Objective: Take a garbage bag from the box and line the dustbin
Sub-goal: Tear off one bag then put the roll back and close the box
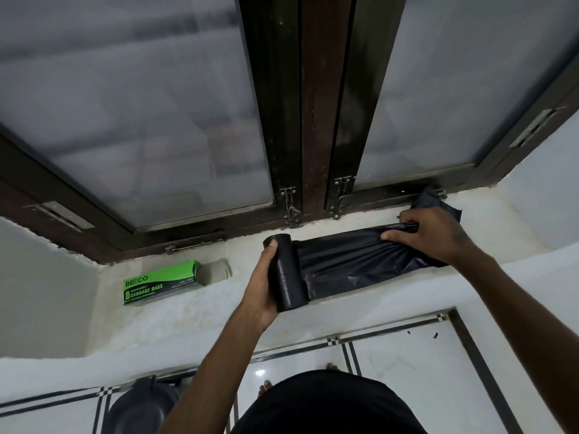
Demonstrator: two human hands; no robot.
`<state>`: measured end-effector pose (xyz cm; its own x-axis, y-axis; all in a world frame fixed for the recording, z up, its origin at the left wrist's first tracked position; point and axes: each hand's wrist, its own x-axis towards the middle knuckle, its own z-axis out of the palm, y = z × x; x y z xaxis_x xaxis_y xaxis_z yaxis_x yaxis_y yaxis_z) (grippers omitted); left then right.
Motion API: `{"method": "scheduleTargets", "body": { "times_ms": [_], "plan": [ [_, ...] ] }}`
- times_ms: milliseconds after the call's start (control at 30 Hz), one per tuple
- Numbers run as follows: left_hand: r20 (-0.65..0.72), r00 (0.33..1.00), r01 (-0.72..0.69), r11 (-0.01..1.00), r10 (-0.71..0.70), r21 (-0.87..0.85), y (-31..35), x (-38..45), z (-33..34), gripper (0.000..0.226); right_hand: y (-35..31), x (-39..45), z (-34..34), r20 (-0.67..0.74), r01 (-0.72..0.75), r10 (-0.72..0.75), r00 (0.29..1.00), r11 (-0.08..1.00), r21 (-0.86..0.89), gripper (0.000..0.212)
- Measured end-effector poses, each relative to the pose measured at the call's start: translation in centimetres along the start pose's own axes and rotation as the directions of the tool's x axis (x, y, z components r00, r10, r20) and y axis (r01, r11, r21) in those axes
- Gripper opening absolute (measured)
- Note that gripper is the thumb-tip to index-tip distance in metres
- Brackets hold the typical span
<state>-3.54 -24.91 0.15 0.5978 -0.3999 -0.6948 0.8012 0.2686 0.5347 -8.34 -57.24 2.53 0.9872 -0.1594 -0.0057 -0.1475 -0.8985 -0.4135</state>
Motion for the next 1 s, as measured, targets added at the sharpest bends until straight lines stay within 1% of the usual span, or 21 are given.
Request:
{"method": "scheduleTargets", "body": {
  "times_ms": [100,233,300,333,367,400,467,500,533,567,633,667,700,733,767,800,867,933,1000],
  "plan": [
    [0.020,0.999,0.042,0.999,-0.043,0.008,-0.4,0.0,0.2,0.057,1.3,0.1,-0.7,-0.004,-0.025,0.025,1.000,0.997,-0.074,0.045],
    [-0.018,0.999,0.041,0.998,-0.040,0.055,-0.9,0.2,0.6,0.048,2.3,0.3,-1.3,-0.009,-0.085,0.084,0.996,0.985,-0.152,0.037],
    [-0.020,1.000,0.025,0.997,-0.024,0.067,-1.1,0.2,0.9,0.039,1.6,0.2,-1.2,-0.008,-0.049,0.049,0.999,0.970,-0.237,0.025],
    [-0.019,1.000,0.020,0.997,-0.019,0.072,-1.1,0.1,1.1,0.038,0.9,0.2,-0.9,-0.013,-0.012,0.009,1.000,0.954,-0.299,0.024],
    [-0.014,1.000,0.015,0.997,-0.014,0.081,-1.1,0.0,1.2,0.039,-0.1,0.0,-0.5,-0.023,0.023,-0.032,0.999,0.948,-0.318,0.028],
    [-0.009,1.000,0.009,0.996,-0.008,0.093,-1.1,-0.1,1.3,0.043,-1.4,-0.2,0.0,-0.047,0.049,-0.064,0.997,0.961,-0.271,0.031],
    [0.011,1.000,-0.008,0.991,0.006,0.132,-1.1,-0.1,1.3,0.055,-4.8,-0.7,1.2,-0.081,0.096,-0.099,0.992,0.995,-0.032,0.032],
    [0.029,1.000,-0.013,0.988,0.009,0.152,-1.0,-0.1,1.3,0.058,-6.2,-0.8,1.9,-0.055,0.117,-0.112,0.992,0.989,0.092,0.035],
    [0.050,0.999,-0.021,0.986,0.013,0.167,-0.9,-0.2,1.3,0.058,-7.5,-0.7,2.5,0.007,0.124,-0.128,0.992,0.975,0.186,0.039],
    [0.071,0.997,-0.030,0.983,0.017,0.182,-0.8,-0.2,1.4,0.057,-8.4,-0.7,3.1,0.100,0.112,-0.141,0.985,0.960,0.255,0.046],
    [0.111,0.993,-0.052,0.979,0.030,0.199,-0.6,-0.4,1.5,0.054,-9.4,-0.5,4.0,0.314,0.011,-0.136,0.940,0.929,0.370,0.054],
    [0.119,0.992,-0.065,0.977,0.041,0.203,-0.5,-0.6,1.5,0.053,-9.6,-0.4,4.4,0.392,-0.057,-0.128,0.911,0.902,0.428,0.052],
    [0.126,0.990,-0.083,0.975,0.057,0.207,-0.3,-0.6,1.5,0.051,-9.6,-0.2,4.8,0.437,-0.107,-0.135,0.889,0.868,0.485,0.045],
    [0.129,0.989,-0.098,0.973,0.072,0.209,-0.2,-0.7,1.4,0.050,-9.4,-0.1,5.3,0.452,-0.124,-0.159,0.878,0.836,0.535,0.033],
    [0.126,0.988,-0.110,0.971,0.085,0.214,-0.1,-0.9,1.3,0.050,-9.4,0.1,5.7,0.451,-0.121,-0.182,0.873,0.817,0.564,0.023],
    [0.122,0.988,-0.118,0.967,0.092,0.225,0.0,-1.0,1.2,0.052,-9.3,0.2,6.0,0.440,-0.111,-0.197,0.876,0.806,0.582,0.019],
    [0.117,0.987,-0.140,0.954,0.112,0.266,0.0,-1.3,1.2,0.056,-9.4,0.3,6.3,0.407,-0.086,-0.193,0.893,0.814,0.574,0.018],
    [0.102,0.985,-0.165,0.941,0.141,0.296,-0.1,-1.3,1.4,0.055,-9.9,0.5,6.3,0.375,-0.034,-0.196,0.906,0.849,0.527,0.017],
    [0.083,0.983,-0.182,0.934,0.164,0.307,-0.1,-1.3,1.6,0.044,-10.4,0.6,6.5,0.345,0.031,-0.195,0.918,0.903,0.429,0.018]
  ]
}}
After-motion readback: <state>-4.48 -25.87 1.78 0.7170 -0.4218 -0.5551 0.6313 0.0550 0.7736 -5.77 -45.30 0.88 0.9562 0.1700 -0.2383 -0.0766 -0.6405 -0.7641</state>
